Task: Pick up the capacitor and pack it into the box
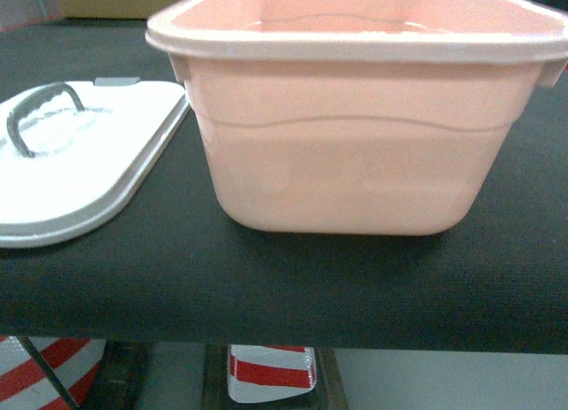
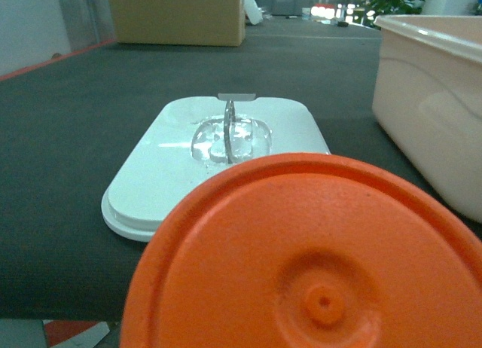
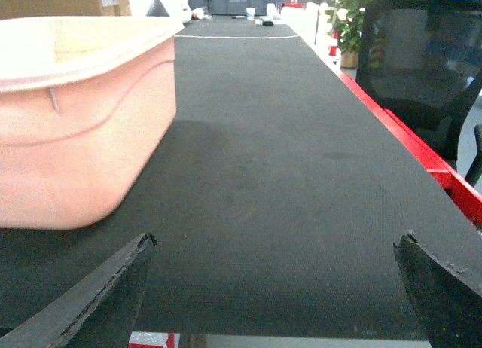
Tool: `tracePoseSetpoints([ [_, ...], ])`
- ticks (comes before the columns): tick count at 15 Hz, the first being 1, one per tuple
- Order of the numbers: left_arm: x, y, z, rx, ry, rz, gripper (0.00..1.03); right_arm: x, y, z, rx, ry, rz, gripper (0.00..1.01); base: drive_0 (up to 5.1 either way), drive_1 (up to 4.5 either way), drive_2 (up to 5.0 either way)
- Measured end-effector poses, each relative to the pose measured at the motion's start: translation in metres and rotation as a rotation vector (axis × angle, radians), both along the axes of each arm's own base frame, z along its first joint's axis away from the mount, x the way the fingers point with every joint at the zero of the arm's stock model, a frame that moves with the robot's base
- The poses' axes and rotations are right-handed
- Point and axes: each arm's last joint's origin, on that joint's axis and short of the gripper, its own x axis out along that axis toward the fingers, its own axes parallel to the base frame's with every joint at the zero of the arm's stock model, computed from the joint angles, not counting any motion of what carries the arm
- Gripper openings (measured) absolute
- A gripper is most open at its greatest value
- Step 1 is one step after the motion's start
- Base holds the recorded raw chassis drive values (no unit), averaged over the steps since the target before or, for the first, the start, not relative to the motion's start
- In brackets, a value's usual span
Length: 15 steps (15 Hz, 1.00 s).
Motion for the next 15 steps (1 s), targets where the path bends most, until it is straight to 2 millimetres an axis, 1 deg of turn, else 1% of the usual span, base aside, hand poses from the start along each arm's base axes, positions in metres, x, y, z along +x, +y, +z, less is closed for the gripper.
tracePoseSetpoints([
  [15, 0.0000, 0.0000, 0.0001, 0.000, -0.001, 0.001, 0.43, 0.0000, 0.0000, 0.0000, -0.001, 0.000, 0.000, 0.98, 0.0, 0.00, 0.0],
])
